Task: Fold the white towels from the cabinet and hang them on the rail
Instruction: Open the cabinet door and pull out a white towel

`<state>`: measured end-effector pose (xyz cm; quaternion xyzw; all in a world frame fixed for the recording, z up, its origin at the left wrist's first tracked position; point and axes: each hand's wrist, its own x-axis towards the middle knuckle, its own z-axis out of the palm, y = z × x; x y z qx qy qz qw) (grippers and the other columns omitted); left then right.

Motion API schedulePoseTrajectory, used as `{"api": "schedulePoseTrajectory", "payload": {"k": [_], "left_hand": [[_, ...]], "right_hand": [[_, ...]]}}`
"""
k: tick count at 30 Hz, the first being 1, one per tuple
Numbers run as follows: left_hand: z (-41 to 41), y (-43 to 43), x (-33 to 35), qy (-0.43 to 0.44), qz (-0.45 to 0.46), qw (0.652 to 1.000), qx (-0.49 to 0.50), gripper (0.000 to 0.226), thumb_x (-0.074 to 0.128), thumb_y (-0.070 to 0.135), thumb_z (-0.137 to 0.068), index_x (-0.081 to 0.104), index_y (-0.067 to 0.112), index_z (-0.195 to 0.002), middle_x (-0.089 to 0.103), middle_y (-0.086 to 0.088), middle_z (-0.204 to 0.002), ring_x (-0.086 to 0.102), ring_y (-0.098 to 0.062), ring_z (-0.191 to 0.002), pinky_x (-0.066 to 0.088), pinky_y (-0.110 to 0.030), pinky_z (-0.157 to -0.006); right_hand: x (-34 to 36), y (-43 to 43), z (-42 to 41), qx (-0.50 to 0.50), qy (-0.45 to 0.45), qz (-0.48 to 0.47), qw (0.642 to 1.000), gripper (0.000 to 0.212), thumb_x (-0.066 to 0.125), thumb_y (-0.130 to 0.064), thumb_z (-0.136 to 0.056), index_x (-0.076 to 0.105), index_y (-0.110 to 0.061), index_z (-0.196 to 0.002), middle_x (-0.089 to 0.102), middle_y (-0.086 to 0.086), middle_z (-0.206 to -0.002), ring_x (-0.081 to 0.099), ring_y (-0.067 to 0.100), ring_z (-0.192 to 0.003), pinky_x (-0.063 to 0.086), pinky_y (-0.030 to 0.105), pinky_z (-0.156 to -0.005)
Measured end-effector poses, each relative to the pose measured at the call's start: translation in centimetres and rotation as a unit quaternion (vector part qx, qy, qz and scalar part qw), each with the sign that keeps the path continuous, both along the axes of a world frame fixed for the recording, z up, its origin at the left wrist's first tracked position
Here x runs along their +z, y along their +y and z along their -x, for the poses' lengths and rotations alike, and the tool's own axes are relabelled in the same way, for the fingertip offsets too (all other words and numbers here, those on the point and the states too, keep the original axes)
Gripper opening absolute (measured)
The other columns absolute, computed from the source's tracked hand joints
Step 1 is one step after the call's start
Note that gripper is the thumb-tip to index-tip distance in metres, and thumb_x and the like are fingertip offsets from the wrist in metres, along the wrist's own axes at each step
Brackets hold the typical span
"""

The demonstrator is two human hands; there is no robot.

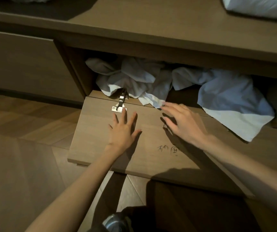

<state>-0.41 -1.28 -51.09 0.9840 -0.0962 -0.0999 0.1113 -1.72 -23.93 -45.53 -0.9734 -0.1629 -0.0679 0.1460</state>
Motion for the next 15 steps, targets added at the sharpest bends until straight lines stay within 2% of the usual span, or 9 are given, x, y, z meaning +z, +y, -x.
{"api": "schedulePoseTrajectory", "payload": {"k": [2,5,7,9,10,12,13,15], "left_hand": [[-1.5,-0.3,-0.2,0.012,0.006,1.000,0.014,0.069,0.037,0.060,-0.095,0.008,0.037,-0.153,-0.006,-0.001,-0.162,-0.008,-0.043,-0.145,0.019,-0.063,-0.111],[-2.4,-0.4,-0.8,0.023,-0.013,0.999,0.019,0.071,0.040,0.062,-0.093,0.013,0.034,-0.153,-0.001,-0.002,-0.162,0.002,-0.044,-0.144,0.028,-0.059,-0.109],[-2.6,-0.4,-1.2,0.015,-0.026,0.999,0.014,0.074,0.044,0.062,-0.091,0.015,0.032,-0.153,0.002,-0.003,-0.162,0.006,-0.045,-0.143,0.033,-0.056,-0.108],[-2.8,-0.5,-1.3,0.016,-0.030,0.999,0.009,0.077,0.048,0.061,-0.090,0.015,0.031,-0.153,0.002,-0.004,-0.161,0.007,-0.045,-0.143,0.035,-0.055,-0.108],[-2.9,-0.4,-1.3,0.017,-0.034,0.999,0.006,0.079,0.049,0.061,-0.089,0.014,0.031,-0.153,0.002,-0.004,-0.161,0.007,-0.045,-0.143,0.036,-0.054,-0.107],[-3.0,-0.4,-1.2,0.021,-0.038,0.999,0.001,0.081,0.051,0.062,-0.088,0.013,0.032,-0.153,0.001,-0.005,-0.161,0.007,-0.045,-0.143,0.037,-0.053,-0.107],[-3.0,-0.4,-1.2,0.023,-0.040,0.999,-0.003,0.081,0.051,0.062,-0.088,0.013,0.031,-0.153,0.001,-0.005,-0.161,0.008,-0.045,-0.143,0.038,-0.053,-0.107],[-3.1,-0.4,-1.1,0.024,-0.043,0.999,-0.008,0.082,0.052,0.061,-0.088,0.012,0.032,-0.153,0.000,-0.005,-0.161,0.008,-0.045,-0.143,0.038,-0.052,-0.107]], "right_hand": [[1.1,0.9,-2.7,-0.021,-0.018,-0.016,0.999,0.042,0.054,-0.029,-0.097,0.053,-0.020,-0.138,0.050,-0.003,-0.144,0.051,0.017,-0.127,0.050,0.040,-0.097],[1.5,2.2,-5.8,-0.074,-0.005,-0.020,0.997,0.045,0.052,-0.032,-0.098,0.048,-0.021,-0.142,0.051,-0.001,-0.143,0.051,0.021,-0.127,0.051,0.041,-0.094],[1.0,3.2,-7.8,-0.126,0.035,-0.023,0.991,0.048,0.051,-0.036,-0.099,0.044,-0.020,-0.144,0.058,0.004,-0.132,0.057,0.025,-0.118,0.051,0.037,-0.087],[0.3,4.3,-9.8,-0.160,0.072,-0.064,0.982,0.052,0.052,-0.038,-0.098,0.040,-0.018,-0.145,0.065,0.010,-0.116,0.063,0.029,-0.106,0.050,0.035,-0.078],[0.0,4.7,-10.7,-0.166,0.086,-0.100,0.977,0.054,0.052,-0.037,-0.098,0.036,-0.019,-0.147,0.065,0.011,-0.117,0.063,0.031,-0.105,0.049,0.034,-0.077],[-0.4,5.6,-12.2,-0.177,0.109,-0.164,0.964,0.059,0.053,-0.033,-0.098,0.028,-0.024,-0.150,0.057,0.009,-0.133,0.059,0.030,-0.113,0.045,0.031,-0.080],[-0.5,5.9,-12.8,-0.186,0.120,-0.188,0.957,0.056,0.053,-0.031,-0.098,0.030,-0.025,-0.148,0.053,0.007,-0.137,0.057,0.029,-0.116,0.044,0.030,-0.082],[-0.8,6.6,-13.5,-0.192,0.140,-0.217,0.947,0.038,0.052,-0.029,-0.098,0.046,-0.023,-0.136,0.057,0.005,-0.129,0.057,0.026,-0.114,0.046,0.031,-0.085]]}}
